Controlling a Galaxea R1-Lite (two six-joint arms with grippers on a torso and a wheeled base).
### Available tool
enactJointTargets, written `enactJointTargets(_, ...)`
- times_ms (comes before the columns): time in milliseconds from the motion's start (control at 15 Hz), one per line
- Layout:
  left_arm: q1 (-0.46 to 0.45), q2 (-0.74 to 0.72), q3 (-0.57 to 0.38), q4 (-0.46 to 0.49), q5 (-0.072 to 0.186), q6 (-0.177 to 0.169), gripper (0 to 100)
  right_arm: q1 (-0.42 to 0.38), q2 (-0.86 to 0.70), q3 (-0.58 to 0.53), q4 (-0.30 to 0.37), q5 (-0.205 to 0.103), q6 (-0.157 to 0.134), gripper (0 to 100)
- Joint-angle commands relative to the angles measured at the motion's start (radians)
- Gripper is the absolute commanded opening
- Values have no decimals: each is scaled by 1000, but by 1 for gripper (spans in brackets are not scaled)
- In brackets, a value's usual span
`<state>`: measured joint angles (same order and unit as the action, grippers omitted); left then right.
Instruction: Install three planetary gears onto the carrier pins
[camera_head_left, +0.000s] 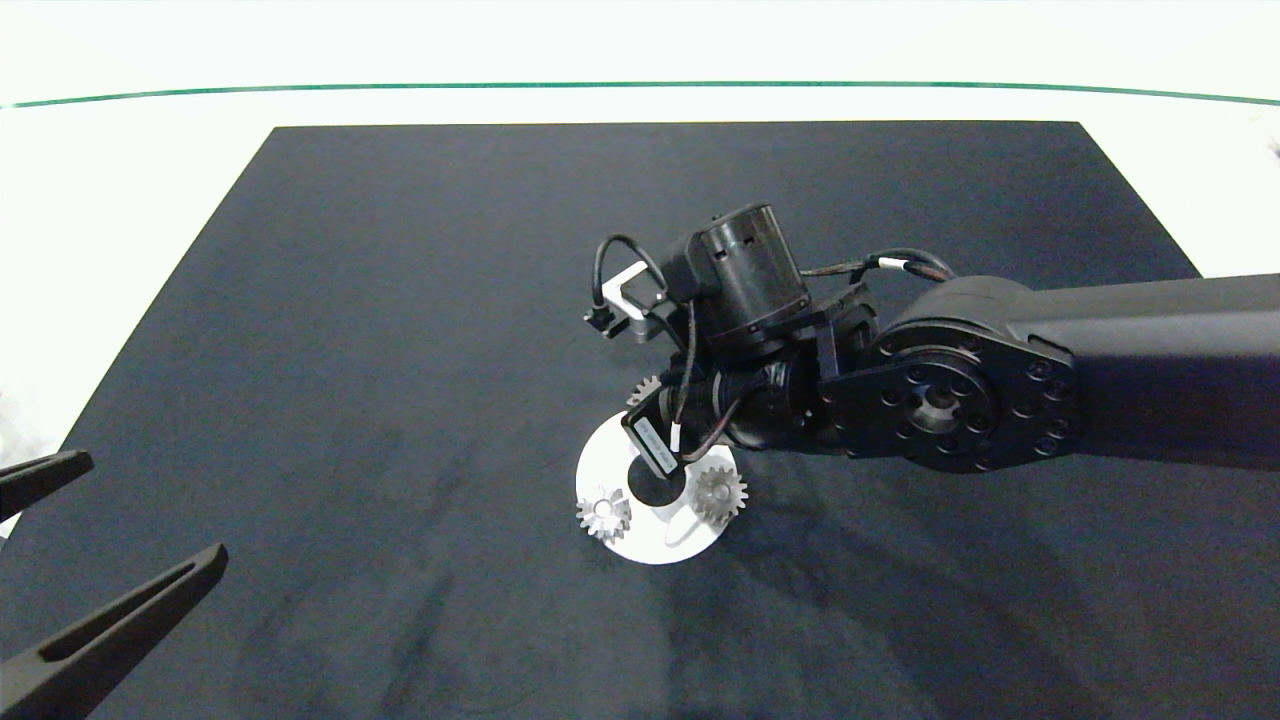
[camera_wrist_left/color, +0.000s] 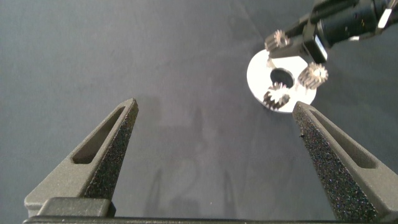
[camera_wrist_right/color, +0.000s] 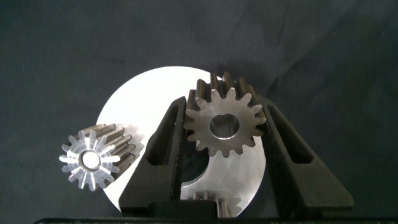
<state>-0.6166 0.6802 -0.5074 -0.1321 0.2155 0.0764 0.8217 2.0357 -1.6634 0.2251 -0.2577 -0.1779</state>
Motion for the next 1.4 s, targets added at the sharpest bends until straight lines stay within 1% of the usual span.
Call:
enactJointTargets(67, 0, -10, 1, 2, 1, 0, 100, 2, 9, -4, 3, 0, -2, 25)
enactJointTargets(267, 0, -11, -2, 2, 1, 0, 100, 2, 14, 4, 5, 0, 0, 25)
enactJointTargets(1400, 0, -18, 4, 2, 2, 0, 100, 2, 14, -58, 7, -2, 0, 25)
